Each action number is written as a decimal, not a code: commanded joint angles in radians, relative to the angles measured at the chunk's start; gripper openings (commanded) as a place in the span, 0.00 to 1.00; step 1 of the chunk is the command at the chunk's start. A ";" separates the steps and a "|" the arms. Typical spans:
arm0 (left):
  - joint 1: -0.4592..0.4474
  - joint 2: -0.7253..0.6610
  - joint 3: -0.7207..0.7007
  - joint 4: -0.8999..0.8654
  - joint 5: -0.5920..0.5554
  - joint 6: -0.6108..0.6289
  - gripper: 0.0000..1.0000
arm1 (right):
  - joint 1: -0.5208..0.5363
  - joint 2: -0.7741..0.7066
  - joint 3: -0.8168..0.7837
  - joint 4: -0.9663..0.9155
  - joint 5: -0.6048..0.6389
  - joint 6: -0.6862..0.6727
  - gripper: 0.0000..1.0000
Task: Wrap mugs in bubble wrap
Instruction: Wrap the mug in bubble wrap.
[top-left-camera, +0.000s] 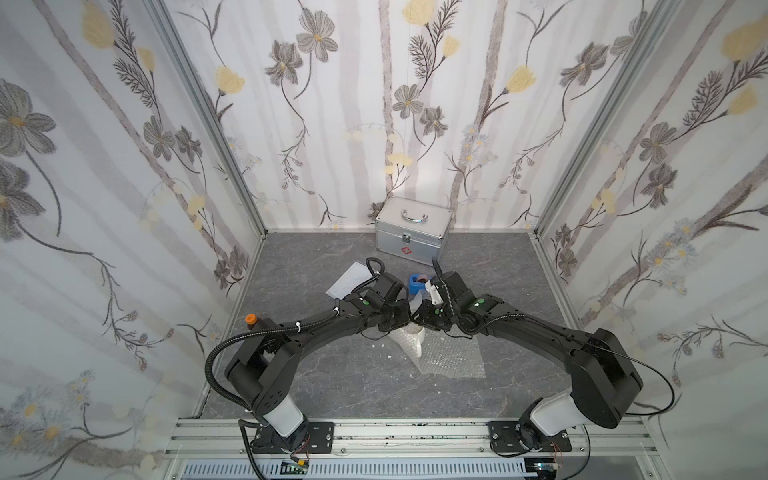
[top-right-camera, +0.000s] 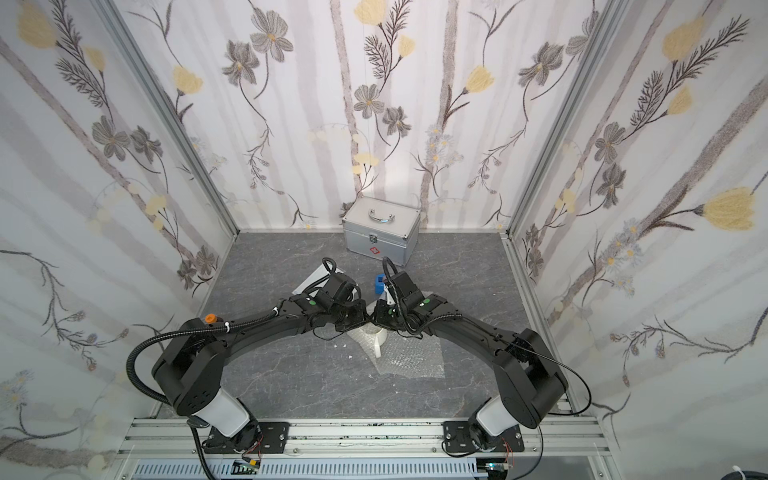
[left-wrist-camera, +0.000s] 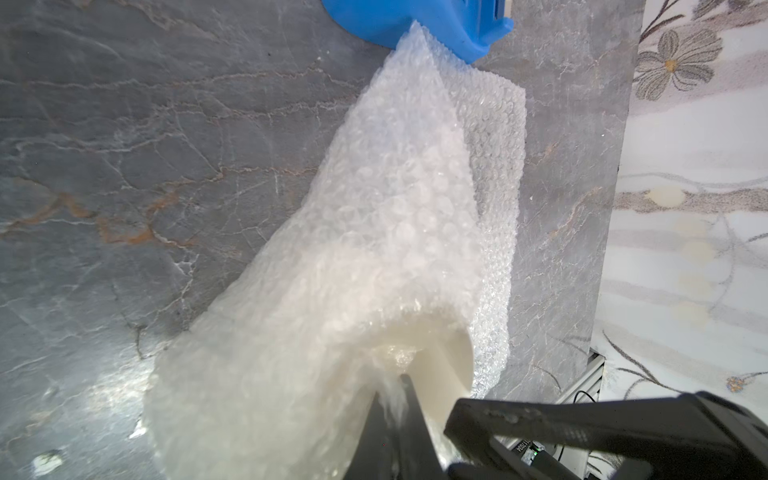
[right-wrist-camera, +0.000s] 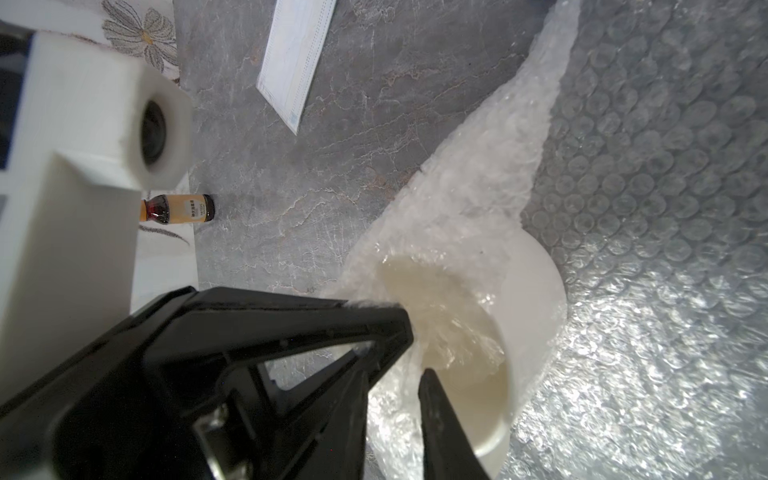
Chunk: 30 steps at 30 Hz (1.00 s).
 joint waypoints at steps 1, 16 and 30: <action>0.001 0.010 0.013 0.026 0.001 0.000 0.00 | 0.003 0.010 -0.001 0.059 -0.032 0.005 0.26; 0.001 0.005 0.034 0.030 0.018 -0.005 0.00 | 0.004 0.080 0.022 -0.046 0.035 -0.059 0.09; 0.003 -0.032 0.081 -0.034 0.008 0.006 0.52 | 0.005 0.099 0.045 -0.051 0.034 -0.069 0.02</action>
